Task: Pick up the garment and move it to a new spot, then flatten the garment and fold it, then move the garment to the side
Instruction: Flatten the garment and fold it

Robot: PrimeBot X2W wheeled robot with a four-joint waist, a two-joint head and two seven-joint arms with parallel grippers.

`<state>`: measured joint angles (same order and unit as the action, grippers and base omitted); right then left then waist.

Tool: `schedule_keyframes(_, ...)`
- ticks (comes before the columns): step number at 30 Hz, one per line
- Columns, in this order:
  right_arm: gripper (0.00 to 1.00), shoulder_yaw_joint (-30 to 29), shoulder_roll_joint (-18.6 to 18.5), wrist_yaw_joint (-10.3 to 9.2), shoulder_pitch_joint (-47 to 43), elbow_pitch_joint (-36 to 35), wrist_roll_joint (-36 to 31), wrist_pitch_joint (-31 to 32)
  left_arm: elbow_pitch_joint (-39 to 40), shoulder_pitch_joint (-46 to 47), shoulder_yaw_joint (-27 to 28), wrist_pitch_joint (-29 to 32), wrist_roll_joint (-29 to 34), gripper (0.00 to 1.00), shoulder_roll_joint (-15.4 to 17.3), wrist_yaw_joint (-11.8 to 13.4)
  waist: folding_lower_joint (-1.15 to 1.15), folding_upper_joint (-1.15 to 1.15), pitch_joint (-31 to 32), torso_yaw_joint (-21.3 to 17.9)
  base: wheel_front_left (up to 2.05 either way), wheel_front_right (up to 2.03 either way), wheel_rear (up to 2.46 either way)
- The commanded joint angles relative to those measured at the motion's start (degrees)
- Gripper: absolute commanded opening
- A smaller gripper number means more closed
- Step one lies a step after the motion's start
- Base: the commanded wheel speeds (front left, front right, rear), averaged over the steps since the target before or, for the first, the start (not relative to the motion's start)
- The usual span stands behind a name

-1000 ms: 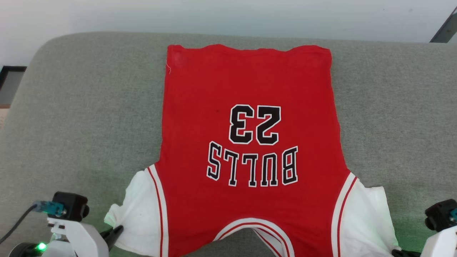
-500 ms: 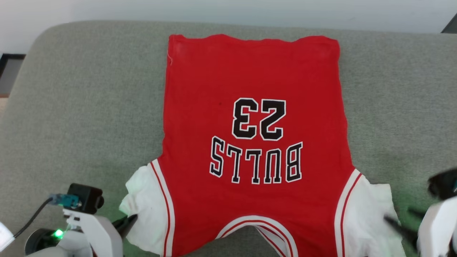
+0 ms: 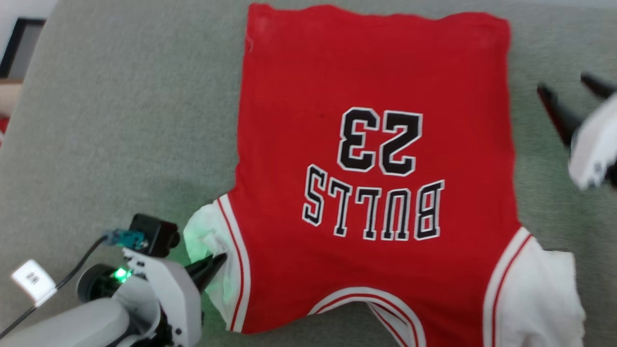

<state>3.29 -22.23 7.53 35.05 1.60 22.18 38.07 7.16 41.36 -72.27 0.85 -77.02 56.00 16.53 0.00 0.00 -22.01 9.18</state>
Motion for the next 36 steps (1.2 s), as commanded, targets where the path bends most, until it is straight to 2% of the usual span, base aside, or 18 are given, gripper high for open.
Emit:
schedule_keyframes(1,1.0,0.55,0.39,-0.09,3.02,3.1,-0.85,-1.03,-0.33,0.92,0.06,0.18,0.71,0.0,-0.66,-0.48,0.0,0.0,-2.87,2.79,0.0,0.0,0.0)
schedule_keyframes(6,1.0,1.62,1.4,-0.09,16.06,20.25,-3.46,-4.18,-2.22,3.33,0.06,0.89,2.14,0.0,-3.91,-2.62,0.0,0.0,-5.63,6.14,0.0,0.0,0.0)
schedule_keyframes(12,1.0,-0.72,1.53,-0.09,27.74,37.32,-8.65,-1.29,-5.47,5.24,-0.2,1.53,3.6,0.0,-7.98,-5.17,0.0,0.0,-8.13,10.45,0.0,0.0,0.0)
schedule_keyframes(18,1.0,-4.66,0.83,-0.09,34.91,48.5,-15.59,2.64,-8.87,5.85,-0.45,1.57,3.97,0.0,-10.81,-7.31,0.0,0.0,-10.06,13.82,0.0,0.0,0.0)
schedule_keyframes(24,1.0,-9.38,1.61,-0.08,36.08,56.17,-20.42,7.15,-11.73,5.9,-0.6,1.39,3.86,0.0,-12.1,-8.69,0.0,0.0,-10.7,15.14,0.0,0.0,0.0)
schedule_keyframes(25,0.7,-10.05,1.86,-0.08,35.98,57.35,-21.29,7.88,-12.24,5.83,-0.59,1.38,3.83,0.0,-12.22,-8.9,0.0,0.0,-10.76,15.18,0.0,0.0,0.0)
schedule_keyframes(26,0.0,-10.95,2.19,-0.07,36.05,58.31,-21.86,8.63,-12.72,5.85,-0.58,1.3,3.72,0.0,-12.34,-9.11,0.0,0.0,-10.82,15.18,0.0,0.0,0.0)
schedule_keyframes(32,0.0,-14.26,3.57,-0.08,36.31,60.25,-25.12,9.12,-15.19,5.54,-0.19,0.77,3.2,0.0,-12.0,-9.62,0.0,0.0,-9.71,13.19,0.0,0.0,0.0)
schedule_keyframes(36,0.0,-14.08,4.73,-0.09,37.06,59.92,-25.3,9.23,-15.6,5.48,0.03,0.65,3.35,0.0,-11.25,-9.47,0.0,0.0,-8.68,11.61,0.0,0.0,0.0)
